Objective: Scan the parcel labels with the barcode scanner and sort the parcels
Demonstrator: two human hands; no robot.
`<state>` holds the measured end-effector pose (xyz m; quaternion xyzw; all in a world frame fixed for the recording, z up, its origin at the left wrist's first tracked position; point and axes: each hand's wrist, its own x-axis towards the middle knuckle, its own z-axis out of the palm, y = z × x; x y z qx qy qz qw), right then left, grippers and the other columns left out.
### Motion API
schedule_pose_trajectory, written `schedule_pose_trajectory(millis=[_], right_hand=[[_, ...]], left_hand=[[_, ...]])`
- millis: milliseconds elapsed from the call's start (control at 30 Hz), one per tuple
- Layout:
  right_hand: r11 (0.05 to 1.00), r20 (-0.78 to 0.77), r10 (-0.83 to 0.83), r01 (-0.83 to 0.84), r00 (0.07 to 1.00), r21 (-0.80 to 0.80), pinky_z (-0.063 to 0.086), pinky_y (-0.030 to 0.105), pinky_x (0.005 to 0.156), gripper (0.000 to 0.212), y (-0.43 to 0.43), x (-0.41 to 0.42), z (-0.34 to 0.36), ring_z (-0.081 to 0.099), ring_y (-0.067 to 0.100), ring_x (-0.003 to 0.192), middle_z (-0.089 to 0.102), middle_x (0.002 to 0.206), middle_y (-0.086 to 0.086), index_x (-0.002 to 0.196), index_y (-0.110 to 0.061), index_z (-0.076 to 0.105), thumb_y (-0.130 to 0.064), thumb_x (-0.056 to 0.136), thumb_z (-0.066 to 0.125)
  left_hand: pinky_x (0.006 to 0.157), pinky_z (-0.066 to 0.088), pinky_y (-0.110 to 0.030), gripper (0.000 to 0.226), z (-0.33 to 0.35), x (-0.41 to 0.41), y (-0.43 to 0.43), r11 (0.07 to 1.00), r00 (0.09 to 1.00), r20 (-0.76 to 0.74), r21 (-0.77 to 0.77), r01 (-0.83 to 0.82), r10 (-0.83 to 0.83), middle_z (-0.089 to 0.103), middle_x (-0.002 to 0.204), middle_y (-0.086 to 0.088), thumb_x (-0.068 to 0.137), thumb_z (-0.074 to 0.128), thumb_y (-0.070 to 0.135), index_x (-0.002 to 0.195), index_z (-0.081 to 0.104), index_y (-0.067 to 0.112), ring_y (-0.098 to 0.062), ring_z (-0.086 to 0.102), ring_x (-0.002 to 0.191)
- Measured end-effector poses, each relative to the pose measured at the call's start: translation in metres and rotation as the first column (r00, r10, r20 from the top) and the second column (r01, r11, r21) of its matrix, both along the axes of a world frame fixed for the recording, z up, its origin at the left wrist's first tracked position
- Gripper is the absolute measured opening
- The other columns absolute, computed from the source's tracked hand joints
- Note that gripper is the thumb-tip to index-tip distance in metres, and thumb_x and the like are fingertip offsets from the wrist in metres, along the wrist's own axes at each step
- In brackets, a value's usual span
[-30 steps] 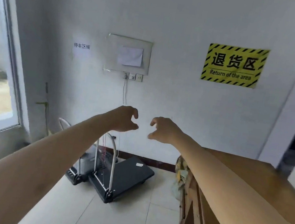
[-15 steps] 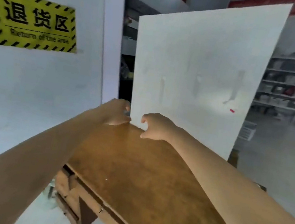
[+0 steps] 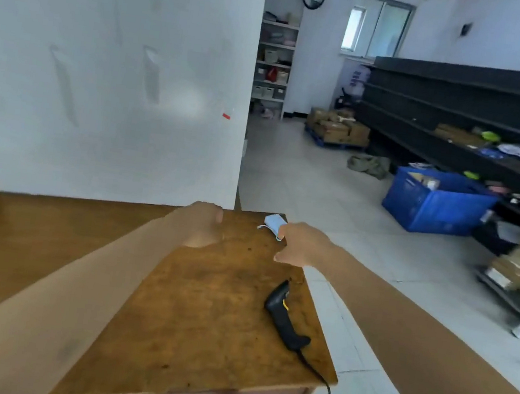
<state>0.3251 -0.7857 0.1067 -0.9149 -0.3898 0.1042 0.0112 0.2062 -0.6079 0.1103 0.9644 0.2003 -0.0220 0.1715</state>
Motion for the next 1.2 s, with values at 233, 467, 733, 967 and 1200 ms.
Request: schedule_pose_trajectory(millis=[233, 467, 733, 967, 1200], right_hand=[[0.972, -0.203, -0.213, 0.186, 0.956, -0.143, 0.049, 0.030, 0.073, 0.015, -0.014, 0.076, -0.134, 0.063, 0.024, 0.090, 0.060, 0.088, 0.002, 0.091, -0.016, 0.057, -0.028, 0.082, 0.059], [0.915, -0.472, -0.395, 0.289, 0.788, -0.283, 0.048, 0.035, 0.081, 0.047, -0.031, 0.091, -0.225, 0.061, 0.029, 0.104, 0.060, 0.102, 0.007, 0.103, -0.015, 0.055, -0.048, 0.075, 0.073], [0.938, -0.314, -0.333, 0.276, 0.889, -0.211, 0.049, 0.027, 0.072, 0.041, -0.028, 0.073, -0.265, 0.065, 0.020, 0.098, 0.068, 0.104, -0.002, 0.110, -0.026, 0.058, -0.049, 0.078, 0.069], [0.921, -0.395, -0.389, 0.364, 0.833, -0.140, 0.053, 0.032, 0.073, 0.078, 0.014, 0.078, -0.265, 0.066, 0.022, 0.100, 0.066, 0.110, -0.003, 0.123, -0.023, 0.045, -0.068, 0.065, 0.070], [0.932, -0.478, -0.349, 0.350, 0.806, -0.092, 0.053, 0.035, 0.070, 0.085, 0.064, 0.077, -0.262, 0.065, 0.024, 0.102, 0.065, 0.114, 0.001, 0.132, -0.019, 0.037, -0.061, 0.067, 0.073]], left_hand=[[0.097, 0.044, -0.034, 0.041, -0.100, 0.083, -0.014, 0.991, 0.979, -0.202, -0.130, -0.031, 0.005, 0.053, 0.132, -0.005, 0.092, 0.054, 0.034, 0.129, 0.051, 0.015, -0.025, 0.051, 0.120], [0.053, 0.048, -0.027, 0.047, -0.198, 0.131, -0.057, 0.840, 0.916, -0.363, -0.434, -0.325, 0.167, 0.053, 0.064, -0.005, 0.093, 0.050, 0.046, 0.077, 0.056, 0.002, -0.022, 0.058, 0.061], [0.067, 0.061, -0.043, 0.037, -0.256, 0.156, -0.114, 0.666, 0.839, -0.515, -0.566, -0.485, 0.174, 0.059, 0.064, -0.013, 0.092, 0.055, 0.037, 0.088, 0.056, 0.000, -0.030, 0.067, 0.067], [0.045, 0.057, -0.035, 0.045, -0.262, 0.172, -0.067, 0.712, 0.861, -0.467, -0.535, -0.455, 0.200, 0.067, 0.087, -0.018, 0.084, 0.066, 0.034, 0.109, 0.056, -0.002, -0.030, 0.066, 0.062], [0.036, 0.049, -0.028, 0.028, -0.263, 0.168, -0.017, 0.709, 0.854, -0.411, -0.495, -0.503, 0.319, 0.058, 0.071, -0.007, 0.080, 0.070, 0.033, 0.079, 0.054, 0.010, -0.023, 0.062, 0.056]])
